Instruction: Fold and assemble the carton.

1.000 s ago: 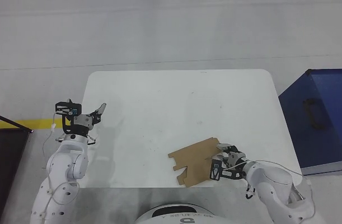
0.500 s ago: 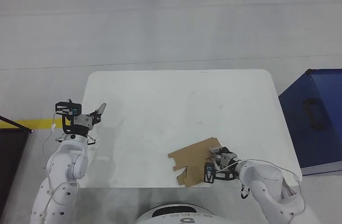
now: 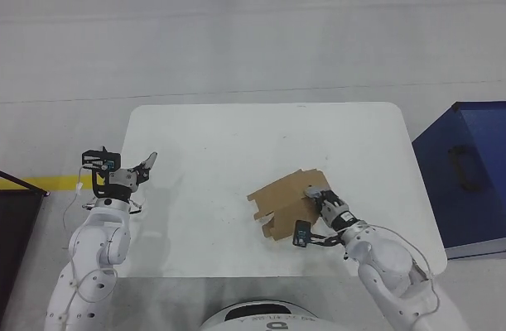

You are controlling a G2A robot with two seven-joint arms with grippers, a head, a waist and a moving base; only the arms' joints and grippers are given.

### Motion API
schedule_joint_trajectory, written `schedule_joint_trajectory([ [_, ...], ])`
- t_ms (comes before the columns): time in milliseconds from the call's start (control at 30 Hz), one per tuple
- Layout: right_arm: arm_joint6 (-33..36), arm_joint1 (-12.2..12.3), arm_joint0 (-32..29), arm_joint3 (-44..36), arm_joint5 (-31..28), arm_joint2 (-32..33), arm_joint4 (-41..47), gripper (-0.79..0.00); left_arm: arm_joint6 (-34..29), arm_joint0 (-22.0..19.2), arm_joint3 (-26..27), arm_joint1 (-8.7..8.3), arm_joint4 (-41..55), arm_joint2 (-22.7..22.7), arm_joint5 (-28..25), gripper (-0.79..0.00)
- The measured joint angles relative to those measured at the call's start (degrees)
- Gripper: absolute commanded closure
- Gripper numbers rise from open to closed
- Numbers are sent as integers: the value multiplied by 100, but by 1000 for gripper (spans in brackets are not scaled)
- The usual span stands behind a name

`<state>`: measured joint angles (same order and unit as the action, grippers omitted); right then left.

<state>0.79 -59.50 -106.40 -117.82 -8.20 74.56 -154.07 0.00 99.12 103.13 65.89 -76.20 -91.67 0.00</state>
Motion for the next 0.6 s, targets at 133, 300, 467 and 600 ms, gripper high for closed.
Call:
schedule_joint_trajectory([
  [133, 445, -42, 426, 7, 1458, 41, -1094, 0, 0, 0, 0, 0, 0, 0, 0, -785],
  [300, 1075, -136, 998, 4, 3299, 14, -2110, 0, 0, 0, 0, 0, 0, 0, 0, -785],
  [467, 1376, -182, 1050, -148, 4242, 74, -2079, 0, 0, 0, 0, 0, 0, 0, 0, -785],
  [600, 1360, -180, 1049, -144, 4123, 72, -2080, 0, 0, 0, 0, 0, 0, 0, 0, -785],
])
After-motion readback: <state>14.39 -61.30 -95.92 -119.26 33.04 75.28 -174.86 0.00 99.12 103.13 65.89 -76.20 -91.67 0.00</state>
